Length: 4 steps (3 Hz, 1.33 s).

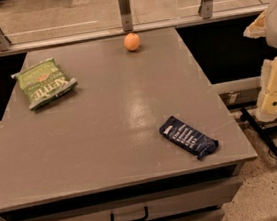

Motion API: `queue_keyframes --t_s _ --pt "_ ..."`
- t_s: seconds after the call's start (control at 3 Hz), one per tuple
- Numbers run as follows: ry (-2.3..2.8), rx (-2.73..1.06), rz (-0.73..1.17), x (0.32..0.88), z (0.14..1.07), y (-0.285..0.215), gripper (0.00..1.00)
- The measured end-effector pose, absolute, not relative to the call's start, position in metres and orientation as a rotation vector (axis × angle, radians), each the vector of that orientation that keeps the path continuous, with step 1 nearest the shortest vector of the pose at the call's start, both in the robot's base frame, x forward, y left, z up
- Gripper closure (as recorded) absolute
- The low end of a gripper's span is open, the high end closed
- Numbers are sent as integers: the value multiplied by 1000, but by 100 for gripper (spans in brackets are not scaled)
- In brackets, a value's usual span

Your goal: Move orange near green jalapeno chip bag

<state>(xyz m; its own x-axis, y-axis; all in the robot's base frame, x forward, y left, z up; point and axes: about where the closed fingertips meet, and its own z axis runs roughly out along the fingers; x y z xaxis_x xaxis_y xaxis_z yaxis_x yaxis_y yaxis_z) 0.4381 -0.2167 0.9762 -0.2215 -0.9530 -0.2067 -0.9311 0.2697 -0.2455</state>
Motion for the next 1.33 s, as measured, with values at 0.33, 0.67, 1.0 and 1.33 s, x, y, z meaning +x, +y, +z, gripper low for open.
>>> queue_keyframes --t_s 0.33,0.67,1.0,1.33 --pt "2232 -1725 -99 438 976 -217 0" --pt "2165 -1676 -65 465 972 -206 0" --pt "2045 -1602 -29 525 965 -183 0" --pt "1926 -1508 7 589 967 -154 0"
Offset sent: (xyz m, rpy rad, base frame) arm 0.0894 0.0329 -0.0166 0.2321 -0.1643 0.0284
